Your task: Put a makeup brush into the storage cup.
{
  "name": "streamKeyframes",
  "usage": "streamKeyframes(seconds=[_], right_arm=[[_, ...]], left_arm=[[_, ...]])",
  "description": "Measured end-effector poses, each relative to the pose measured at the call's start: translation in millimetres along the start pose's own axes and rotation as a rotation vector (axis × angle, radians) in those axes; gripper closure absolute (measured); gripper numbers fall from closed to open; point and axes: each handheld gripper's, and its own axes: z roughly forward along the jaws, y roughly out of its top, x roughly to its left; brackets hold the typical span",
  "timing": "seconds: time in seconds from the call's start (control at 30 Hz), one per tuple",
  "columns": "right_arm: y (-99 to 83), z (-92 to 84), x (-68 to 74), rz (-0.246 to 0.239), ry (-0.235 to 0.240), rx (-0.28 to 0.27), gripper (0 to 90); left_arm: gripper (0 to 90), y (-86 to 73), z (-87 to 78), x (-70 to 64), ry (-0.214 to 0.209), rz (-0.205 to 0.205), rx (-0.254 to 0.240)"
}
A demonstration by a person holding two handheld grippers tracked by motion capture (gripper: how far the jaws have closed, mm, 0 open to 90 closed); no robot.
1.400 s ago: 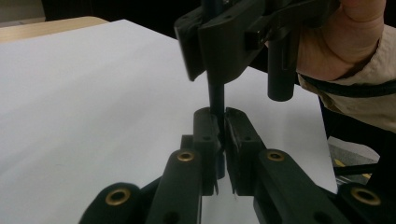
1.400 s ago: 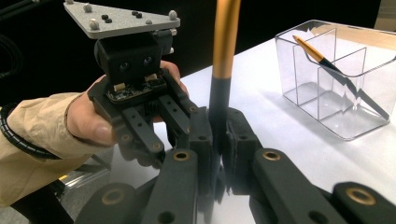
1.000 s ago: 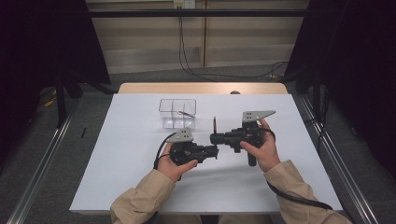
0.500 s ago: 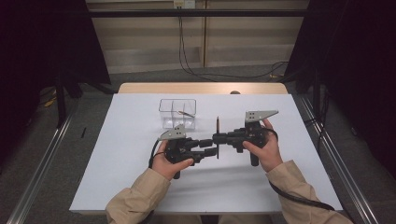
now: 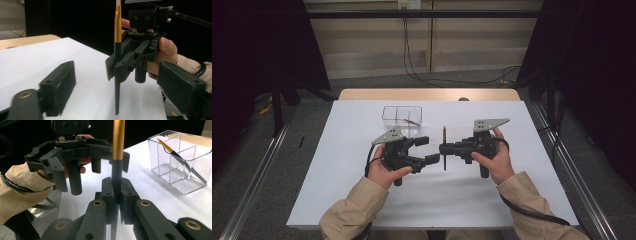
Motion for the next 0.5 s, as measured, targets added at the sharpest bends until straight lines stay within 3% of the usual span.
streamKeyframes(seconds=[0.13, 0.5], right_arm=[[-0.3, 0.4, -0.4, -0.002, 0.0, -0.003, 83.6], [0.2, 0.2, 0.1, -0.009, -0.002, 0.001, 83.6]], left_arm=[[6.3, 4.0, 0.3, 1.9, 0.011, -0.009, -0.006], [0.8, 13.2, 7.0, 3.9, 0.018, -0.008, -0.006]])
